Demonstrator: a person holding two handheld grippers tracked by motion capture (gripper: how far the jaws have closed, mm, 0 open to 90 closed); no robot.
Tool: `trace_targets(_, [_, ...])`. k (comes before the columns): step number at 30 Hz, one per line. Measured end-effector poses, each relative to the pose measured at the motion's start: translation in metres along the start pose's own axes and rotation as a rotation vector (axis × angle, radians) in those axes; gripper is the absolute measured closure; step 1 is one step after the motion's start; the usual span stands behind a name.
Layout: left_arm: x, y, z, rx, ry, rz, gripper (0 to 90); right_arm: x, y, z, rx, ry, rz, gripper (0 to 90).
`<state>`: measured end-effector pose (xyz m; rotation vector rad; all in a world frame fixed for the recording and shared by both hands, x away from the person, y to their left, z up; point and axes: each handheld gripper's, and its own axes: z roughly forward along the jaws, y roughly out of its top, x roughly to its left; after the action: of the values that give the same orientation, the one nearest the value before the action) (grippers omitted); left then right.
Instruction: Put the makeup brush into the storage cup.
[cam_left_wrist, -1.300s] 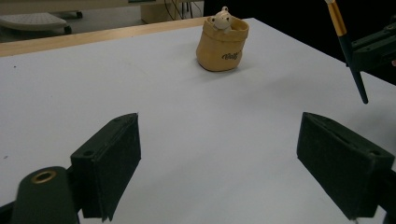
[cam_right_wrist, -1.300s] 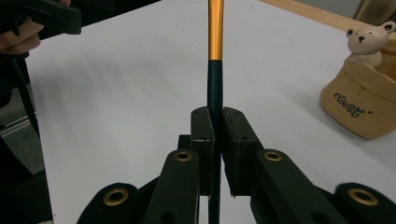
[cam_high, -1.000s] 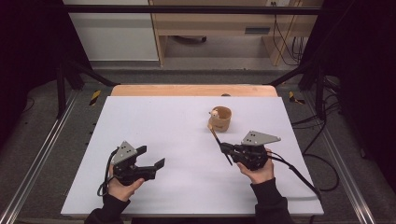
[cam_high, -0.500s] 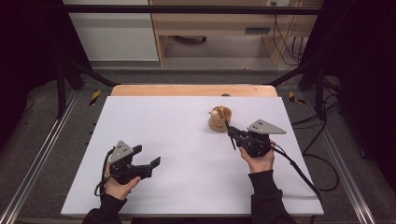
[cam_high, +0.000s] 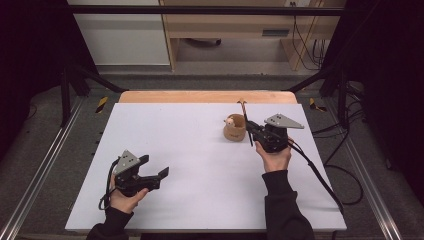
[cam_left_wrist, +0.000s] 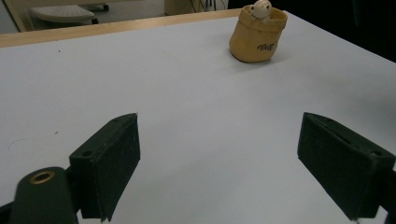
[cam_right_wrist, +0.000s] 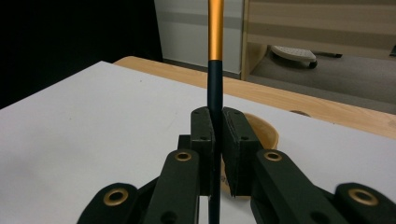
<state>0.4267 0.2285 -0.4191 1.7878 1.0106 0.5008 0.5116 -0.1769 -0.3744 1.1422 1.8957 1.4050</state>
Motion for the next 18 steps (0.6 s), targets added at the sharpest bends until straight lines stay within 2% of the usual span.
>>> trace_targets(10, [0.004,0.000,-0.002,0.002,0.009,0.000,12.5,-0.007,0.009,0.016,-0.031,-0.051,0.026,83.8])
trace_targets(18, [0.007,-0.001,-0.002,0.000,0.014,-0.003,12.4,-0.011,0.011,0.027,-0.046,-0.072,0.038,83.9])
